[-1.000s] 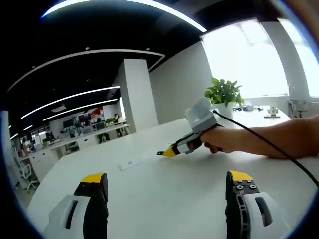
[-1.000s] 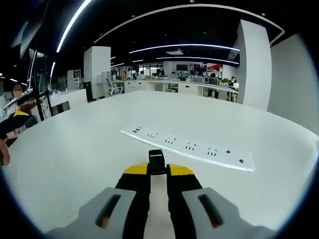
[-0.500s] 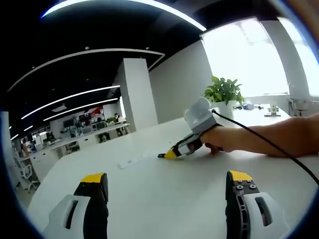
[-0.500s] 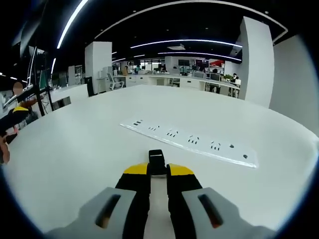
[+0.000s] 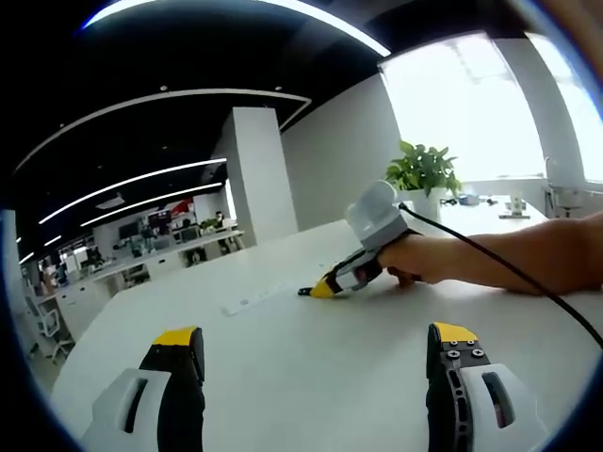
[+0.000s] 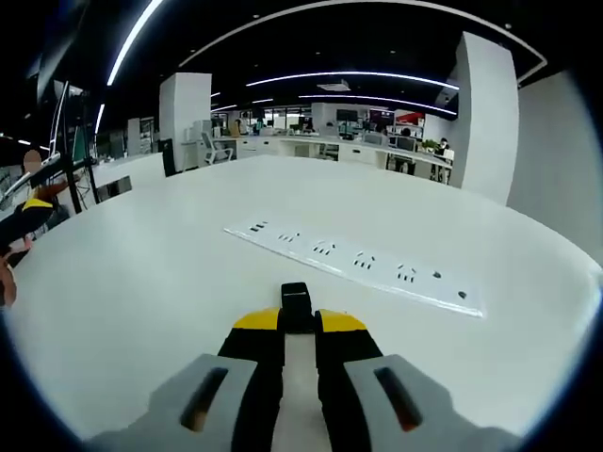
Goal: Snap the two parts of the plastic buckle together until the buckle closes and remains connected.
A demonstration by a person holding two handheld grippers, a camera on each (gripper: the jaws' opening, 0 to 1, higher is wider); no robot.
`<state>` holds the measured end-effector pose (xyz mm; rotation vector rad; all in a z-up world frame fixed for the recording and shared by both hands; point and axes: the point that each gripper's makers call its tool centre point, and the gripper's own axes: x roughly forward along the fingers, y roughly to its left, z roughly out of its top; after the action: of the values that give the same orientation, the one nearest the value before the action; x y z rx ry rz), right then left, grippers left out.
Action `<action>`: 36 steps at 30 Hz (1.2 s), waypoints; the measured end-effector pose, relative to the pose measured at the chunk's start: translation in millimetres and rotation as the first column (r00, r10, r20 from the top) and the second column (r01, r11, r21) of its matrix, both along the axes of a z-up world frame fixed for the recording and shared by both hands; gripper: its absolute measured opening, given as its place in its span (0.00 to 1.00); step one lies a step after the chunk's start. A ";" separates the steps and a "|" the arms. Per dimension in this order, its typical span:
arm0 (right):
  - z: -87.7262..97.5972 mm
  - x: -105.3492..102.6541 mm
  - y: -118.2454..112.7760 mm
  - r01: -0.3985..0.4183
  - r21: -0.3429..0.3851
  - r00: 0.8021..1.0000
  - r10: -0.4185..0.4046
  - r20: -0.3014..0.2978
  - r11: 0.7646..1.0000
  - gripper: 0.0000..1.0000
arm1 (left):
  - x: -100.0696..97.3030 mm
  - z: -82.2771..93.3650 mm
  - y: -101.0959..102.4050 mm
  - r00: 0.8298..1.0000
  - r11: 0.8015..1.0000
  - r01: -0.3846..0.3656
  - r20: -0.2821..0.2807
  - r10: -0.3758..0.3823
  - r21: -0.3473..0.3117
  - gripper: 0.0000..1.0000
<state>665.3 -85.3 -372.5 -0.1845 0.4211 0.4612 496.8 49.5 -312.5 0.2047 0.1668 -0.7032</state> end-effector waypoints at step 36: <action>37.3 10.7 9.3 -0.051 -0.008 0.977 0.052 0.209 0.999 1.00 | 0.5 0.8 2.8 1.000 0.999 0.001 -0.015 -0.001 -0.033 1.00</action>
<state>676.0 -75.9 -335.2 -0.2445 0.2113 0.4870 497.3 52.3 -311.7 0.1681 0.1694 -0.7081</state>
